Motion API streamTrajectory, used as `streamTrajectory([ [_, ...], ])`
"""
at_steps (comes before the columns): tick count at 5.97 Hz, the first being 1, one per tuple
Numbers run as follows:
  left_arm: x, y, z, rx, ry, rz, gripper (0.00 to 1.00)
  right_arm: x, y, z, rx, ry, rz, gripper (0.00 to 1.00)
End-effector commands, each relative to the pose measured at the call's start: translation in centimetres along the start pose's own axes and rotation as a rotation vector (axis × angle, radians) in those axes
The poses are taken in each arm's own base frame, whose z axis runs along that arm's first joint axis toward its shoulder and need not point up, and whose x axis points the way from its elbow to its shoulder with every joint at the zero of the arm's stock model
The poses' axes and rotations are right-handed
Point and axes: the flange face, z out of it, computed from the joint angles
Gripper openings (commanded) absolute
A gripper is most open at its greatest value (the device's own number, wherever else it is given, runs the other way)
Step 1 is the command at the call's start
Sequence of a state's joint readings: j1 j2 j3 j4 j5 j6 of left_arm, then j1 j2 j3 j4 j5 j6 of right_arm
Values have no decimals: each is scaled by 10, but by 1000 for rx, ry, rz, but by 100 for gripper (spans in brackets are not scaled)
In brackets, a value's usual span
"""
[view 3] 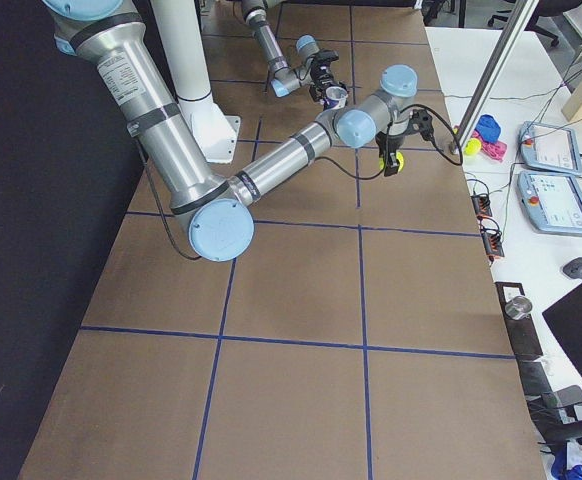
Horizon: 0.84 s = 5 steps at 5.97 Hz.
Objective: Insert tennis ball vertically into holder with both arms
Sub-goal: 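Carry the second ball with the right gripper over the can opening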
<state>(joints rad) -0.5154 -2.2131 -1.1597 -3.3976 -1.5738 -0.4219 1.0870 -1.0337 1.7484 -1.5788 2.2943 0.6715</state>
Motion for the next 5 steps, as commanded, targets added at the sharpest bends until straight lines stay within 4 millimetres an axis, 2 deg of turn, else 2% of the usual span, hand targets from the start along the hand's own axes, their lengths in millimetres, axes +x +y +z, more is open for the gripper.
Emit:
streamTrajectory([
  [1,0,0,0,-1,0,0,85,-141,36,-14,1,7,107,0],
  [2,0,0,0,-1,0,0,85,-207,56,1,12,32,129,0],
  [3,1,0,0,-1,1,-1,85,-252,69,8,15,37,141,0],
  [4,1,0,0,-1,1,-2,85,-282,77,18,24,41,162,0],
  [5,2,0,1,-2,2,-1,85,-314,68,26,21,50,164,0],
])
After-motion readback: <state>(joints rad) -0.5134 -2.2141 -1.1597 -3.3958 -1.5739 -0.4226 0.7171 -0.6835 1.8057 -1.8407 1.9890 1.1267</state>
